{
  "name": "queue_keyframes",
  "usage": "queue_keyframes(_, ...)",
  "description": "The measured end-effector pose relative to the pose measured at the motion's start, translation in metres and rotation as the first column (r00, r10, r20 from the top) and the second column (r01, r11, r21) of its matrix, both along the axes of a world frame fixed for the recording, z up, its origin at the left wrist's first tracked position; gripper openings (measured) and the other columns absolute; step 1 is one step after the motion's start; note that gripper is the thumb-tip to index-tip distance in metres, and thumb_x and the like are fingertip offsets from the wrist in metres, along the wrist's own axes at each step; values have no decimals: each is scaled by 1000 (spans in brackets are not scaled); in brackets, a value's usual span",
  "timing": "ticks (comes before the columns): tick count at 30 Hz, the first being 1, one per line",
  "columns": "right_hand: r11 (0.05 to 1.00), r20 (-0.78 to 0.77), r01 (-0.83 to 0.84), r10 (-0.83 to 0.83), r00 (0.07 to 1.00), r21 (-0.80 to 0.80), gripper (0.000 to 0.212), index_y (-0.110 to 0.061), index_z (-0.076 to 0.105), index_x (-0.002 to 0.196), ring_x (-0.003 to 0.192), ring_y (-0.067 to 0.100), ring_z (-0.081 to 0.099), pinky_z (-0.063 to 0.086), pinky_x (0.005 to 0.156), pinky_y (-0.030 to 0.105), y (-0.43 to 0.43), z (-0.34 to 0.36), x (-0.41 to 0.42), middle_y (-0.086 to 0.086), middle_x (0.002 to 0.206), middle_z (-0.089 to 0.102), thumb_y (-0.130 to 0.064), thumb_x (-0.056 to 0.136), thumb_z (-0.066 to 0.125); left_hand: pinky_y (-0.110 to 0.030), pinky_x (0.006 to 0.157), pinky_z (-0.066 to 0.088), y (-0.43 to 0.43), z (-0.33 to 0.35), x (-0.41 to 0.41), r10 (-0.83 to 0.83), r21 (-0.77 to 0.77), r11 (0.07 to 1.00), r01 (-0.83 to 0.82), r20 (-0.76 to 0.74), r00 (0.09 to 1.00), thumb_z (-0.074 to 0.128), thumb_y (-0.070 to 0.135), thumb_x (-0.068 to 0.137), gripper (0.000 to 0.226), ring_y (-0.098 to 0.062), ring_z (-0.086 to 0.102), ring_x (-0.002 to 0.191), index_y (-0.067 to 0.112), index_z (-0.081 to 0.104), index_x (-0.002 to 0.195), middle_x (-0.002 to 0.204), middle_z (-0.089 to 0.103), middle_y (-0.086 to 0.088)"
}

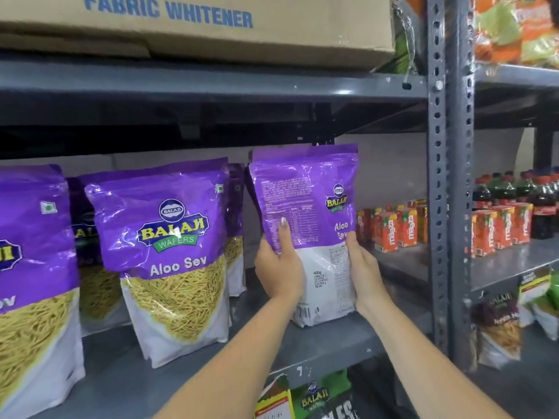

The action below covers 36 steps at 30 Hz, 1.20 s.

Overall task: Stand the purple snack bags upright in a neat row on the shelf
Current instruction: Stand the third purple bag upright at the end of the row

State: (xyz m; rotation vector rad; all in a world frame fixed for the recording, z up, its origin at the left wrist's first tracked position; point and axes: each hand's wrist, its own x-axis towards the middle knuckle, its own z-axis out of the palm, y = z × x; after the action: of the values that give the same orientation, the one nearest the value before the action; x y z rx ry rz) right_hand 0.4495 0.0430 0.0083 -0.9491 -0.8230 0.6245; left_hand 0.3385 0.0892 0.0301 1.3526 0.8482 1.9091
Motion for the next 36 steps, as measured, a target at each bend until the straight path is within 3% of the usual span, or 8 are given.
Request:
queue_keyframes(3, 1000, -9, 23, -23, 1000, 4, 47, -19, 73, 99, 95, 24, 74, 57, 83, 41, 5, 0, 0, 3, 100, 78, -60, 84, 55, -1, 58, 38, 0, 2, -1, 14, 29, 999, -14, -10, 1000, 49, 67, 84, 31, 24, 54, 65, 37, 54, 92, 68, 63, 31)
queue_keyframes(7, 999, -17, 8, -7, 1000, 33, 42, -30, 77, 94, 96, 21, 74, 55, 82, 39, 4, -1, -1, 1, 103, 78, -64, 79, 57, 2, 69, 36, -9, -10, -4, 6, 92, 996, 13, -207, 978, 65, 77, 60, 81, 16, 54, 85, 34, 39, 123, 100, 50, 31)
queue_keyframes(11, 997, -113, -33, 42, 993, 76, 58, -23, 78, 96, 100, 24, 71, 52, 88, 40, -6, -2, 1, 7, 105, 77, -63, 91, 35, -34, 93, 46, -5, -22, -17, 92, 27, 996, -89, -433, 897, 63, 84, 54, 108, -15, 48, 121, 24, 30, 138, 136, 41, 4)
queue_keyframes(17, 908, 60, 410, -416, 907, 84, 30, -24, 69, 75, 80, 11, 66, 49, 72, 31, -31, -20, -25, -6, 79, 73, -25, 94, 46, -36, 76, 47, -10, -20, -19, 47, 36, 999, -35, -460, 886, 60, 46, 89, 29, -29, 62, 97, 21, 60, 103, 93, 65, 0)
queue_keyframes(21, 884, 196, 433, -463, 865, 178, 17, -34, 65, 93, 92, 2, 66, 50, 79, 23, -39, -29, -47, -12, 96, 72, -18, 88, 62, -34, 84, 47, -24, -16, -17, -317, -131, 948, 288, -362, 877, 46, 76, 78, 57, -25, 63, 106, 30, 64, 106, 104, 67, 3)
queue_keyframes(28, 921, 288, 372, -389, 875, 115, 46, -36, 56, 117, 113, 14, 60, 46, 88, 27, -33, -30, -17, -12, 115, 68, -8, 82, 68, -35, 94, 52, -15, -20, -26, -355, -153, 934, 323, -289, 889, 81, 54, 66, 67, -13, 63, 108, 27, 45, 116, 119, 64, 3)
queue_keyframes(32, 974, 381, 97, -11, 924, -207, 117, -28, 14, 153, 141, 20, 33, 33, 113, 45, -20, -30, 13, 4, 154, 35, -31, 62, 87, -23, 81, 51, 4, -21, -38, -376, -140, 926, 350, -287, 881, 80, 43, 74, 43, 9, 66, 89, 31, 55, 107, 103, 71, 14)
queue_keyframes(36, 977, 426, 13, 82, 901, -214, 116, -26, 35, 144, 107, 11, 66, 53, 85, 27, -10, -28, 21, -5, 117, 68, -41, 43, 90, -27, 98, 48, 17, -16, -48, -518, -187, 855, 483, -306, 799, 67, 33, 89, 26, -4, 64, 109, 29, 60, 114, 115, 71, 11)
